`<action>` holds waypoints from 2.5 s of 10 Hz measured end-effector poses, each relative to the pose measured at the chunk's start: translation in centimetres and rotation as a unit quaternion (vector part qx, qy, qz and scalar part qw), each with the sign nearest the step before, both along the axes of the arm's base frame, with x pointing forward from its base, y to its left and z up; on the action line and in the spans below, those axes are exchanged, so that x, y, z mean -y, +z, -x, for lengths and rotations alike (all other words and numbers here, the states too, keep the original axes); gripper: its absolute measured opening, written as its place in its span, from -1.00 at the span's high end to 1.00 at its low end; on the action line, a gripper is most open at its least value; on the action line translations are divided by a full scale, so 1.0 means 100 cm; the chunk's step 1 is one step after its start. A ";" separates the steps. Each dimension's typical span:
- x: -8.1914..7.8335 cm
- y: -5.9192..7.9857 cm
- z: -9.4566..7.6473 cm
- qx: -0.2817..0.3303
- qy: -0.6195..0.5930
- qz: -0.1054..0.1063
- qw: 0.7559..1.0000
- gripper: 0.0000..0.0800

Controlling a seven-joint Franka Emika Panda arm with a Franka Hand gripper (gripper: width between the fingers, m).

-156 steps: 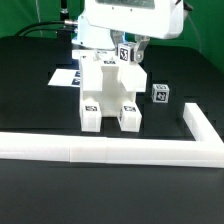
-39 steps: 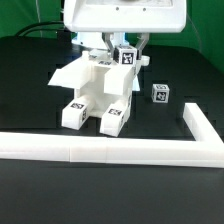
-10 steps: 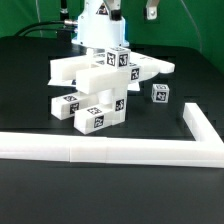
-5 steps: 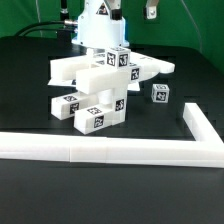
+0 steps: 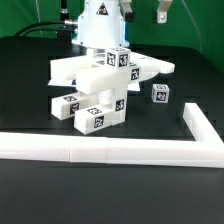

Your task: Assemble chair

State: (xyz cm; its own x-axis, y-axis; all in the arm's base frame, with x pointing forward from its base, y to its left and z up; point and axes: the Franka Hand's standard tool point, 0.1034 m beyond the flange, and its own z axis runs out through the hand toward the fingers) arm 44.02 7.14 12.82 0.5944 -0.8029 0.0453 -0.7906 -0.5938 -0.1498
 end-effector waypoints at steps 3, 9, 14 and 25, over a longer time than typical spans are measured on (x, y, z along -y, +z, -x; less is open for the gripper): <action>-0.008 -0.016 -0.003 -0.008 -0.004 0.006 1.000 -0.62; -0.038 -0.020 0.006 -0.031 0.024 0.009 0.999 -0.62; -0.048 -0.028 0.012 -0.030 0.162 0.028 0.986 -0.62; -0.028 -0.050 0.003 -0.011 0.302 0.058 0.951 -0.62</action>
Offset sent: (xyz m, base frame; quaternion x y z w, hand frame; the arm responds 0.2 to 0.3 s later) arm 0.0000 0.0000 0.0000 0.0000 0.0000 0.0000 1.0000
